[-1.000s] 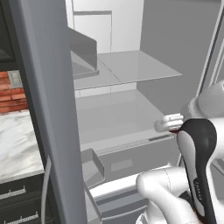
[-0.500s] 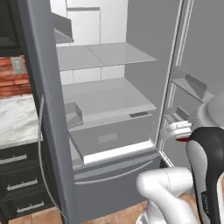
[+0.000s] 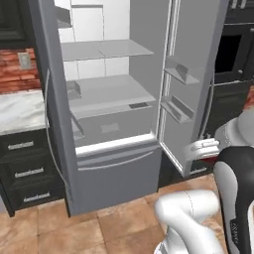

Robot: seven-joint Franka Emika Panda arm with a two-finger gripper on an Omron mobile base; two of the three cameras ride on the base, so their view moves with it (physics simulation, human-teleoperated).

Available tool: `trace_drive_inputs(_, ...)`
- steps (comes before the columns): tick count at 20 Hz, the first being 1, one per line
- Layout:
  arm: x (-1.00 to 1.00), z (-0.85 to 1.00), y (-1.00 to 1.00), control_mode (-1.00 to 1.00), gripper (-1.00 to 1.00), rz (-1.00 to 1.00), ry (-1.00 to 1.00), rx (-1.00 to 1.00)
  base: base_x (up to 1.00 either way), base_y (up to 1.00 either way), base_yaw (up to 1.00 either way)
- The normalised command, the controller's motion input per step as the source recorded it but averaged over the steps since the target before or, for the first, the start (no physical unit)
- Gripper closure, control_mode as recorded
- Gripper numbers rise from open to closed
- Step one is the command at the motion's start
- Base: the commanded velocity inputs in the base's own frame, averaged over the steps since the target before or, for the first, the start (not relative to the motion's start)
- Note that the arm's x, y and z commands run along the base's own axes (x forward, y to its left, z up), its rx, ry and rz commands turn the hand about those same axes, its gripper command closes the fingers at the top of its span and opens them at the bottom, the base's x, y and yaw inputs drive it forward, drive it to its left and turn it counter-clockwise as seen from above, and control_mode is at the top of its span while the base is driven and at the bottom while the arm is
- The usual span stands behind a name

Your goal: Place one bell pepper and one fish in each tupperware on the nearby counter, to pack two identical lunches.

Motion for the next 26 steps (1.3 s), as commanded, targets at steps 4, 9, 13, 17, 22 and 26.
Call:
trace_drive_inputs(4,0.0,0.0,0.0,1.0,1.0,0.0,0.0,0.0,-0.38,0.92,0.0)
trace_drive_inputs(9,0.0,0.0,0.0,1.0,1.0,0.0,0.0,0.0,0.0,1.0,0.0)
trace_drive_inputs(13,0.0,0.0,0.0,1.0,1.0,0.0,0.0,0.0,0.0,1.0,0.0)
trace_drive_inputs(17,0.0,0.0,0.0,1.0,1.0,0.0,0.0,0.0,0.05,1.0,0.0)
trace_drive_inputs(22,0.0,0.0,0.0,1.0,1.0,0.0,0.0,0.0,0.32,1.0,0.0)
trace_drive_inputs(26,0.0,0.0,0.0,1.0,1.0,0.0,0.0,0.0,0.63,0.91,0.0)
